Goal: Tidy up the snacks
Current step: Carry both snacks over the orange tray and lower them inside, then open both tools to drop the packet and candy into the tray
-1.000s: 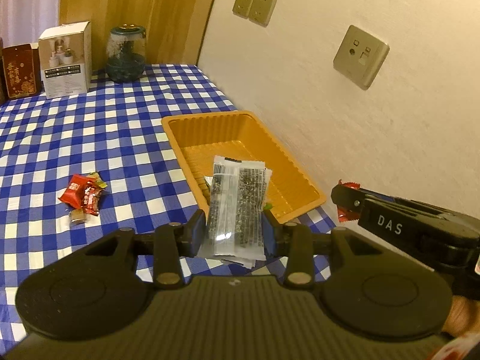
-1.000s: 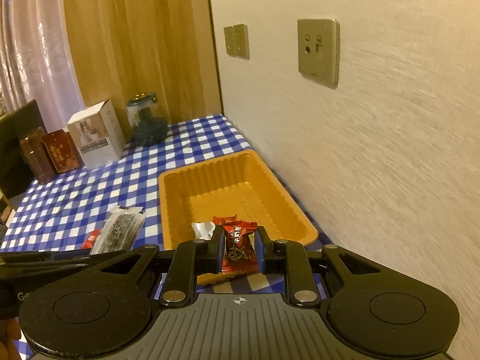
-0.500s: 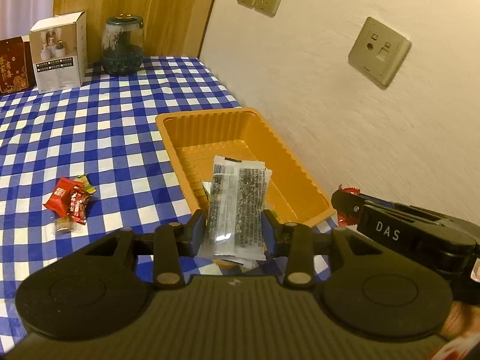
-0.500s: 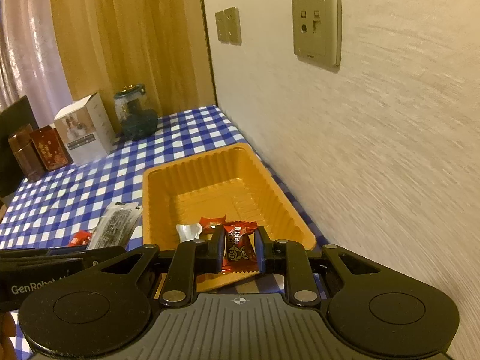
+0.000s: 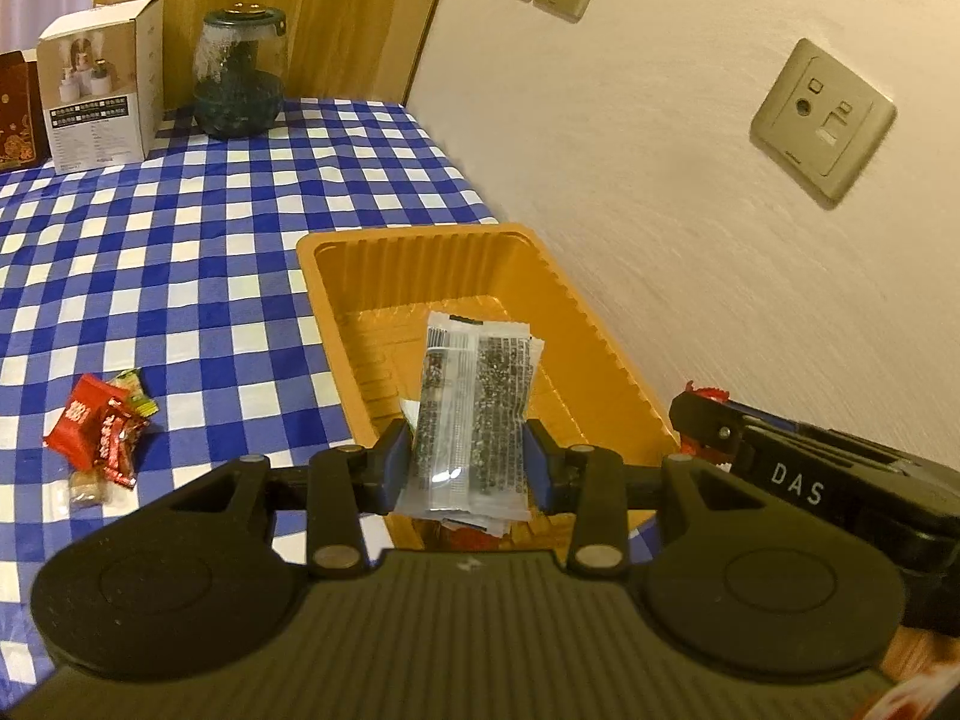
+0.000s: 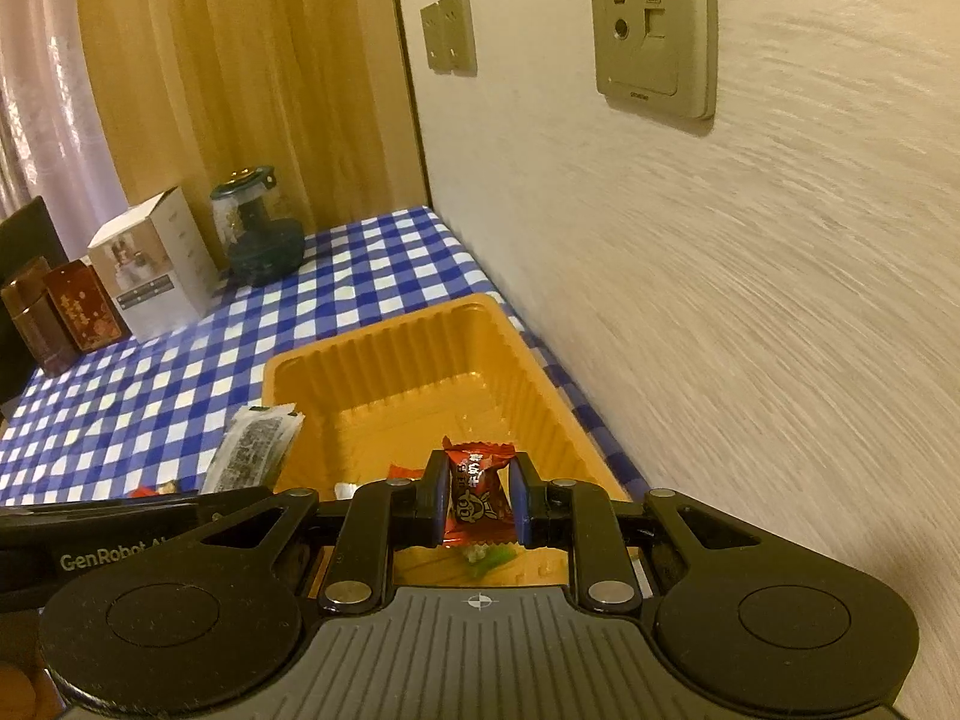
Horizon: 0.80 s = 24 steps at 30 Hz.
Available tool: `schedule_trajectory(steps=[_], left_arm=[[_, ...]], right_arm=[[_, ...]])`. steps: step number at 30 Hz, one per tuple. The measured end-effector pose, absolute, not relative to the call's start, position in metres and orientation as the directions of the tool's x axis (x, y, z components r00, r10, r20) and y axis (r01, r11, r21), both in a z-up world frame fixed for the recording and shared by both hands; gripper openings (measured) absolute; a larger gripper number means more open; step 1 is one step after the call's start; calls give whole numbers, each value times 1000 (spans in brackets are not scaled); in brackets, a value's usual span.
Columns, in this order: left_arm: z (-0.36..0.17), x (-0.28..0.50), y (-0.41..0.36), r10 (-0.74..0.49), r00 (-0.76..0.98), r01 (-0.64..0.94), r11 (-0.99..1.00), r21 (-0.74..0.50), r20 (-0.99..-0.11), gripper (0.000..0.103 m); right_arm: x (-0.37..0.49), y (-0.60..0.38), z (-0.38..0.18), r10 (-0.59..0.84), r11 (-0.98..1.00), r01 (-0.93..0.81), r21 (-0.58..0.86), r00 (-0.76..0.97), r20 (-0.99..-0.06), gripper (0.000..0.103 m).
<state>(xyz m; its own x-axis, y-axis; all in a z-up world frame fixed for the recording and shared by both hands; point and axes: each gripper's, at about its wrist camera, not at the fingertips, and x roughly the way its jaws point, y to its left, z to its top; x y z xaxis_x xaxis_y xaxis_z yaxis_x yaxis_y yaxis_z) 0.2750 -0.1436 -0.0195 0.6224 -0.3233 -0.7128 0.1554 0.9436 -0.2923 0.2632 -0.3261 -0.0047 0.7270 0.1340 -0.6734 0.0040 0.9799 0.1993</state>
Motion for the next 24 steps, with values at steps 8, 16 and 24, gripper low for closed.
schedule_trajectory(steps=[8, 16, 24], left_arm=[[-28, 293, -151, -327, 611, 149, 942, -301, -721, 36], [-33, 305, -155, -330, 608, 159, 942, -296, -722, 34], [-29, 305, -140, -312, 633, 126, 945, -303, -708, 34]], right_arm=[[277, -330, -11, 132, 978, 16, 207, 722, -679, 21], [283, -335, -20, 132, 976, 26, 214, 715, -687, 21], [283, -336, -20, 142, 974, 23, 226, 716, -684, 21]])
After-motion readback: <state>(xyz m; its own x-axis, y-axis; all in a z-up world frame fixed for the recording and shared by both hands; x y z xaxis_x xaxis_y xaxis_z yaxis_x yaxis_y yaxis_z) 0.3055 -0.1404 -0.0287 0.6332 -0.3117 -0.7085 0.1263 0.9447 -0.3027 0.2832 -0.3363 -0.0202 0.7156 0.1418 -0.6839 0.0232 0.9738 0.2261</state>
